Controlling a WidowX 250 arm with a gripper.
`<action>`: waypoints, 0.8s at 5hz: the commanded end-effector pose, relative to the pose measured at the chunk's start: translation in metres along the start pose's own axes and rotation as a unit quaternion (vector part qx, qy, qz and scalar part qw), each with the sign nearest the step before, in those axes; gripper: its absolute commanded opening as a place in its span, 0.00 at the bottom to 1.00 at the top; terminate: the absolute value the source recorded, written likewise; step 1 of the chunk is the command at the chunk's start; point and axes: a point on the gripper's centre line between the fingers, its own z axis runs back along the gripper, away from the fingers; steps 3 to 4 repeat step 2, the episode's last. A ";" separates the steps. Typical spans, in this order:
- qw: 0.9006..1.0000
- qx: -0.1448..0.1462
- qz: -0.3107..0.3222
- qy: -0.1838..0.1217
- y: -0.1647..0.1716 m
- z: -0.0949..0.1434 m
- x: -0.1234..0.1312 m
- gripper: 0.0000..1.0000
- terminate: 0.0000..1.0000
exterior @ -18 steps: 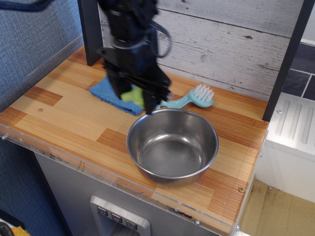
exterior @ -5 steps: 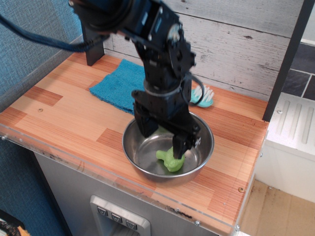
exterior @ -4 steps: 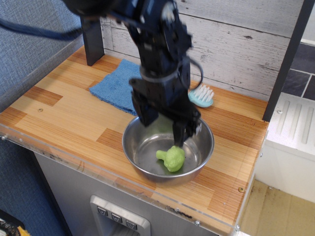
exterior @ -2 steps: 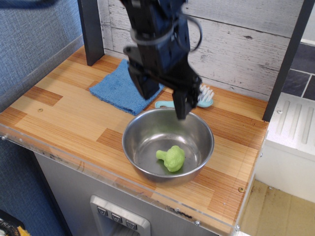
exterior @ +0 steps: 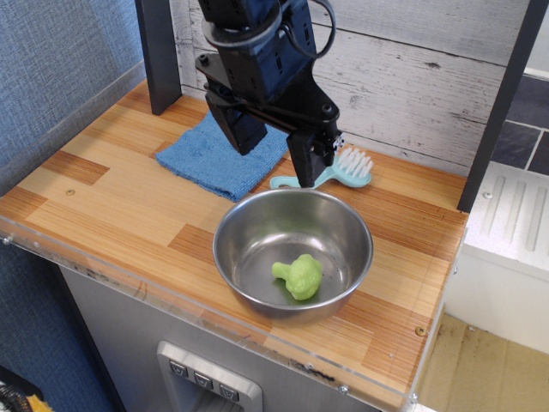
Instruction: Put the mushroom in the silver bowl
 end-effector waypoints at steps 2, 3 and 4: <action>1.000 0.002 -0.001 -0.020 -0.002 0.013 -0.003 1.00 1.00; 1.000 0.002 -0.001 -0.020 -0.002 0.013 -0.003 1.00 1.00; 1.000 0.002 -0.001 -0.020 -0.002 0.013 -0.003 1.00 1.00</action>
